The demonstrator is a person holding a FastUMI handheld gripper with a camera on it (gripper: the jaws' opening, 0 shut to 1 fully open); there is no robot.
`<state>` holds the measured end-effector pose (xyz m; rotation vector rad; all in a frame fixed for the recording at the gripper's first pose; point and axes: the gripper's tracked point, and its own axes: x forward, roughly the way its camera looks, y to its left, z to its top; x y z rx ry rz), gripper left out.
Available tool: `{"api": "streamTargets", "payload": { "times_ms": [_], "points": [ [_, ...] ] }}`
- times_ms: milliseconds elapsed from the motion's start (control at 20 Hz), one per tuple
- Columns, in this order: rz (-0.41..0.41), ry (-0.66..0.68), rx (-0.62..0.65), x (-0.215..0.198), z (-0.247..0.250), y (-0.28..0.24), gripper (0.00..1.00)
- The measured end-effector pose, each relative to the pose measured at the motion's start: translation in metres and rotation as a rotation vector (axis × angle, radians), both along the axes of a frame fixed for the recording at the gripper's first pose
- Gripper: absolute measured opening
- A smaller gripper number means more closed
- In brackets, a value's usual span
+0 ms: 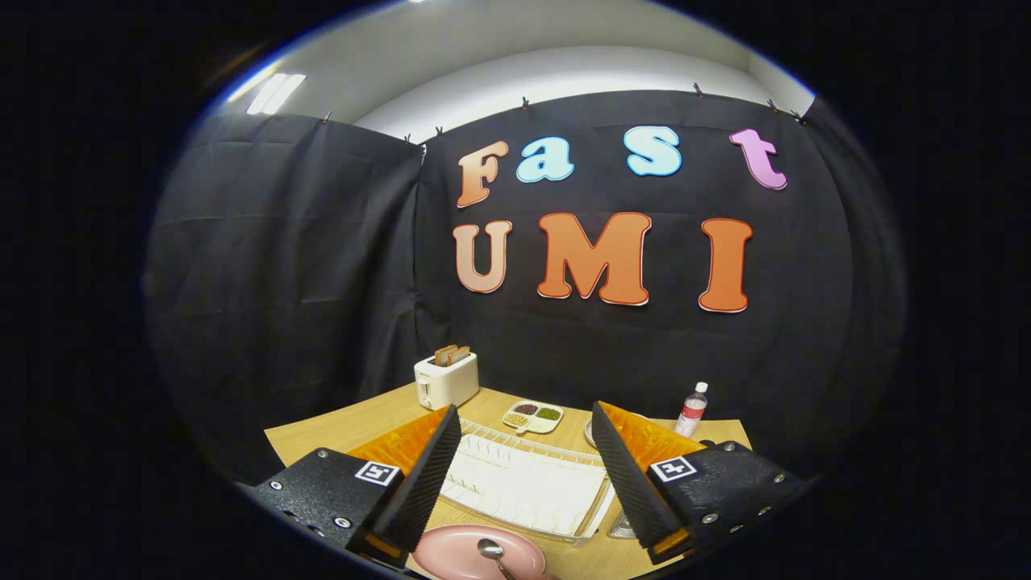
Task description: Take the plate from the dish rack, then take the spoon from the basket and place it into the plate.
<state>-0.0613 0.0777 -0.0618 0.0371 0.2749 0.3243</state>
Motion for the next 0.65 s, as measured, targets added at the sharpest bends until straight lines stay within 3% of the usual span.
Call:
{"api": "streamTargets", "payload": {
  "times_ms": [650],
  "points": [
    [-0.052,-0.069,-0.001,0.005,0.027,-0.013,0.97]
  ]
}}
